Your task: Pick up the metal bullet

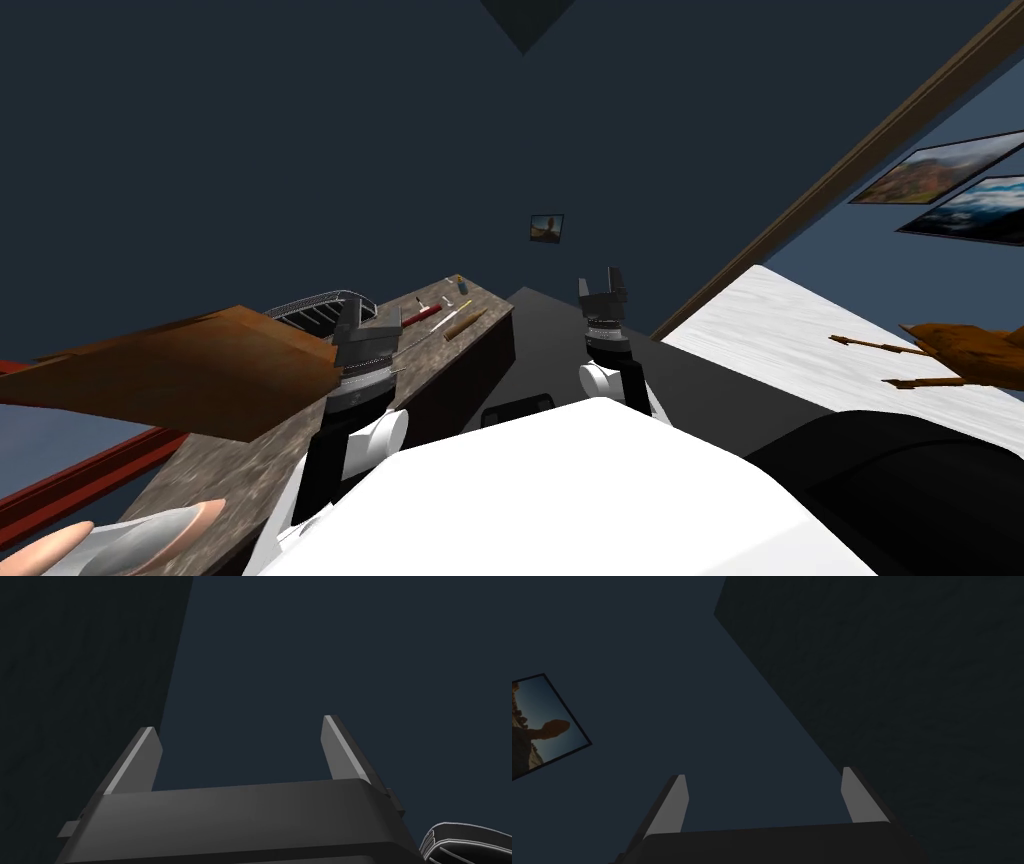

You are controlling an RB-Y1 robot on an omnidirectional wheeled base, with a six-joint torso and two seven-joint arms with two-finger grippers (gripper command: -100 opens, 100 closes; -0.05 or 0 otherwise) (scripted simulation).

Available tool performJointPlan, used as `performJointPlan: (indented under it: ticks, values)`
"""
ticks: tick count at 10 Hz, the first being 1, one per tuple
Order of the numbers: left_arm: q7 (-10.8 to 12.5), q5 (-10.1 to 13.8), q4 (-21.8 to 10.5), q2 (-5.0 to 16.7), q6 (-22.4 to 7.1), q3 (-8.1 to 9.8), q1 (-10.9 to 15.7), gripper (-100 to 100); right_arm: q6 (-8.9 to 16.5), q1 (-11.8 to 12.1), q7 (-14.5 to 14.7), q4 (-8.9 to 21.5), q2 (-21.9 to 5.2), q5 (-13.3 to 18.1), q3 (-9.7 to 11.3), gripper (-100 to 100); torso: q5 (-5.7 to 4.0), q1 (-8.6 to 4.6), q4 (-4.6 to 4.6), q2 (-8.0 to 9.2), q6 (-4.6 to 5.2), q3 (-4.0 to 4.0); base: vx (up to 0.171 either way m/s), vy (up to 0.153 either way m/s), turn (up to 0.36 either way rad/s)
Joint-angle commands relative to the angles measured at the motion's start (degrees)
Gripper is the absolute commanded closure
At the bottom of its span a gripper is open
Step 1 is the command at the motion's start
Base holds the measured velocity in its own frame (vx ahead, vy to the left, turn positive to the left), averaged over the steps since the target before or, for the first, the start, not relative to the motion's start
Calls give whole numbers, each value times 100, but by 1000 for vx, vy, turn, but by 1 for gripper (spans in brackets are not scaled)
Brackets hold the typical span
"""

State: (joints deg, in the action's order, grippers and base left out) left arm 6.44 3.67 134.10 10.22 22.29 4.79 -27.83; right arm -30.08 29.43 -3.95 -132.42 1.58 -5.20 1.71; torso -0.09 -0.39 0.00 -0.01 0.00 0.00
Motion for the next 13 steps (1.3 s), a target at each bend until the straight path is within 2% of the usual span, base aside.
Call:
performJointPlan:
  ticks: [1, 2, 3, 4, 5, 6, 7, 8, 9, 10, 11, 12, 13]
  values:
    - [3, 184, -43, 170, -286, 170, 31, -100, 0, 0, 0, 0, 0, 0, 0, 0, 0, 0, 0, 0, 0, 0, 12, -104, -51]
    - [-1, 344, -65, 303, -431, 311, 66, -100, 0, 0, 0, 0, 0, 0, 0, 0, 0, 0, -1, -3, 1, -2, 22, -140, -79]
    - [-1, 344, -65, 303, -553, 311, 66, -100, 0, 0, 0, 0, 0, 0, 0, 0, -2, -12, -1, -6, 1, -3, 16, -121, -23]
    - [-6, 511, -88, 435, -723, 459, 103, -100, 0, 0, 0, 0, 0, 0, 0, 0, -2, -7, -1, -5, 0, -3, 2, -117, -56]
    - [-6, 511, -88, 435, -823, 459, 103, -100, 0, 0, 0, 0, 0, 0, 0, 0, -2, -6, 0, -1, 0, -1, 5, -97, -31]
    - [-11, 685, -112, 568, -1036, 610, 140, -100, 0, 0, 0, 0, 0, 0, 0, 0, 0, 1, 0, -1, 0, 0, 7, -108, -53]
    - [-11, 685, -112, 568, -1104, 610, 140, -100, 0, 0, 0, 0, 0, 0, 0, 0, 0, -2, 0, 0, 0, 0, 6, -95, -28]
    - [-15, 863, -138, 702, -1358, 764, 177, -100, 0, 0, 0, 0, 0, 0, 0, 0, 0, 3, 0, 0, 0, 0, 11, -119, -73]
    - [-15, 863, -138, 702, -1395, 764, 177, -100, 0, 0, 0, 0, 0, 0, 0, 0, -1, -4, 0, -1, 0, -1, 12, -96, -21]
    - [-18, 1045, -167, 838, -1605, 918, 214, -100, 0, 0, 0, 0, 0, 0, 0, 0, 0, 2, 0, -1, -1, -1, 13, -114, -66]
    - [-18, 1045, -167, 838, -1694, 918, 214, -100, 0, 0, 0, 0, 0, 0, 0, 0, -1, -2, -1, -2, 1, -1, 11, -96, -22]
    - [-19, 1228, -200, 976, -1895, 1071, 250, -100, 0, 0, 0, 0, 0, 0, 0, 0, 0, 3, 0, -1, -1, -1, 9, -113, -46]
    - [-19, 1228, -200, 976, -1999, 1071, 250, -100, 0, 0, 0, 0, 0, 0, 0, 0, -1, -3, 0, -1, 0, -1, 14, -102, -23]
